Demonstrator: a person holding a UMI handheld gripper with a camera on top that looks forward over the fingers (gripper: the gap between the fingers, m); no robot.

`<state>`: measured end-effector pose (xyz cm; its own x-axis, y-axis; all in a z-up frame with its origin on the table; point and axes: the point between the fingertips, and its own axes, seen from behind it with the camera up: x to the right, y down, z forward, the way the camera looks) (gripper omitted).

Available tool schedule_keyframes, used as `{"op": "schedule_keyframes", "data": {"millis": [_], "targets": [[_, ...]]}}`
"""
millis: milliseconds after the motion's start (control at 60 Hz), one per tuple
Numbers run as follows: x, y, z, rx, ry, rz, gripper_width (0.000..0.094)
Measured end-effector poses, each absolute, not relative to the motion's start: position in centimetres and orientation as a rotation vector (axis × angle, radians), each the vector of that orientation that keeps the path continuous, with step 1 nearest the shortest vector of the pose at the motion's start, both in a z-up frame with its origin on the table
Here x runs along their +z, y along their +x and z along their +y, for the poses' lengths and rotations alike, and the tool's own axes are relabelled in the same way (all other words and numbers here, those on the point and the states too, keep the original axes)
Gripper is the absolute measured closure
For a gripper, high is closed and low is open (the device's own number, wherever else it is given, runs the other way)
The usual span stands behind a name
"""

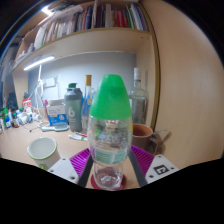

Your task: Pour water

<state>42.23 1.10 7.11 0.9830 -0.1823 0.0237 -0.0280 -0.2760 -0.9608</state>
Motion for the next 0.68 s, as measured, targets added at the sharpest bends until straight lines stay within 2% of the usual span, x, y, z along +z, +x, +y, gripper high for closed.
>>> {"op": "schedule_keyframes", "data": {"millis": [33,67,333,683], "targets": [[7.2,42.3,0.4,-0.150,-1.863,0.168,0.0127],[7.3,42.2,-0.3,-0.143,-1.864,0.182,0.0093],[9.1,38.0,-11.4,-0.160,-1.968,0.287,0.0102],[19.5,24.3,-29.8,-0.181,-1.969,0.339,0.0096]]}}
